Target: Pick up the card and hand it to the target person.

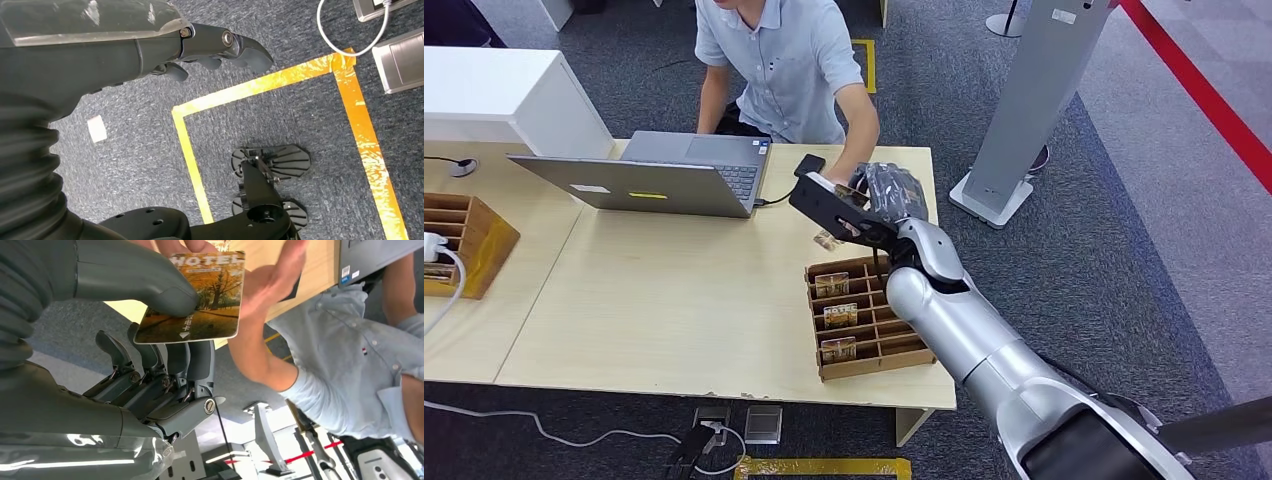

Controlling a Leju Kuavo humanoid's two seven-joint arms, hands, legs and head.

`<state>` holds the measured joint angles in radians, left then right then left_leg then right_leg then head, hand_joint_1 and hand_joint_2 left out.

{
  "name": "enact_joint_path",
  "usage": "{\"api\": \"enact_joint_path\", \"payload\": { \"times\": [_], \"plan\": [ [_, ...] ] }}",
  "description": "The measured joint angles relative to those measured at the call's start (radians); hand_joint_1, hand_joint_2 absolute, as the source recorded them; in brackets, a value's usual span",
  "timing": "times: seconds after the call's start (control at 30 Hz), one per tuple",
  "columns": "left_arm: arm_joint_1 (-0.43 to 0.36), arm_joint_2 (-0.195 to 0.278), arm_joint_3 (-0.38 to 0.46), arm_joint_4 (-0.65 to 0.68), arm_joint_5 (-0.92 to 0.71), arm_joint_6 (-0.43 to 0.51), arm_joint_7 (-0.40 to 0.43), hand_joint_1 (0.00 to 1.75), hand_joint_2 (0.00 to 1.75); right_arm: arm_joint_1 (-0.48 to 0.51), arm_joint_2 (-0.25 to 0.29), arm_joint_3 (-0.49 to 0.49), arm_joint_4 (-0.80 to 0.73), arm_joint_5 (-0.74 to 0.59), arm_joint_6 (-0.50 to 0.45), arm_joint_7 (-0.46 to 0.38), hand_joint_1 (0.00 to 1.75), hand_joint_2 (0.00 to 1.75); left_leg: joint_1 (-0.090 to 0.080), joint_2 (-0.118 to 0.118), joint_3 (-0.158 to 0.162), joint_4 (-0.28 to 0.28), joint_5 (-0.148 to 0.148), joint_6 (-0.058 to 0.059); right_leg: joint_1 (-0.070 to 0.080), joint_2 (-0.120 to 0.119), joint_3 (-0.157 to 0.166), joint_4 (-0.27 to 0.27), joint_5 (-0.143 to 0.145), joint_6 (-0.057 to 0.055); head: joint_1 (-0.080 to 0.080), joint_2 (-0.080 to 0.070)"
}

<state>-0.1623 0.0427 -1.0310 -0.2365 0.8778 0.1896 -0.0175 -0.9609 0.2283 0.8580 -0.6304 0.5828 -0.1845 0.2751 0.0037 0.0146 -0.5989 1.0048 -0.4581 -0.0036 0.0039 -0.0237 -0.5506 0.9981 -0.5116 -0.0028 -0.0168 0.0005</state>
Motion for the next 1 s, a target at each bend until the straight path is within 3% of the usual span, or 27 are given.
{"api": "enact_joint_path", "payload": {
  "times": [0.27, 0.4, 0.93, 0.97, 1.0],
  "plan": [
    [0.004, 0.000, 0.000, 0.000, 0.001, -0.001, -0.001, 0.00, 1.75, -0.016, 0.036, 0.016, 0.089, -0.008, -0.009, -0.018, 1.50, 1.75, 0.000, 0.000, 0.000, 0.000, 0.000, 0.000, 0.000, 0.000, 0.000, 0.000, 0.000, 0.000, -0.001, 0.000],
    [0.004, 0.000, 0.000, 0.000, -0.002, -0.008, -0.008, 0.00, 1.75, -0.019, 0.042, 0.018, 0.113, -0.008, -0.010, -0.025, 0.00, 1.75, 0.000, 0.000, 0.000, 0.000, 0.000, 0.000, 0.000, 0.000, 0.000, 0.000, 0.000, 0.000, 0.000, 0.000],
    [0.008, 0.000, 0.000, 0.000, -0.014, -0.007, -0.017, 0.00, 1.75, -0.021, 0.050, 0.020, 0.140, -0.045, -0.075, -0.078, 0.00, 1.75, 0.000, 0.000, 0.000, 0.000, 0.000, 0.000, 0.000, 0.000, 0.000, 0.000, 0.000, 0.000, 0.000, 0.000],
    [0.009, 0.000, 0.000, 0.000, -0.013, -0.007, -0.020, 0.00, 1.31, -0.020, 0.045, 0.018, 0.133, -0.055, -0.085, -0.085, 0.00, 1.75, 0.000, 0.000, 0.000, 0.000, 0.000, 0.000, 0.000, 0.000, 0.000, 0.000, 0.000, 0.000, 0.000, 0.000],
    [0.010, 0.000, 0.000, 0.000, -0.013, -0.007, -0.021, 0.00, 1.16, -0.020, 0.043, 0.018, 0.130, -0.060, -0.090, -0.089, 0.00, 1.75, 0.000, 0.000, 0.000, 0.000, 0.000, 0.000, 0.000, 0.000, 0.000, 0.000, 0.000, 0.000, -0.001, 0.000]
  ]
}}
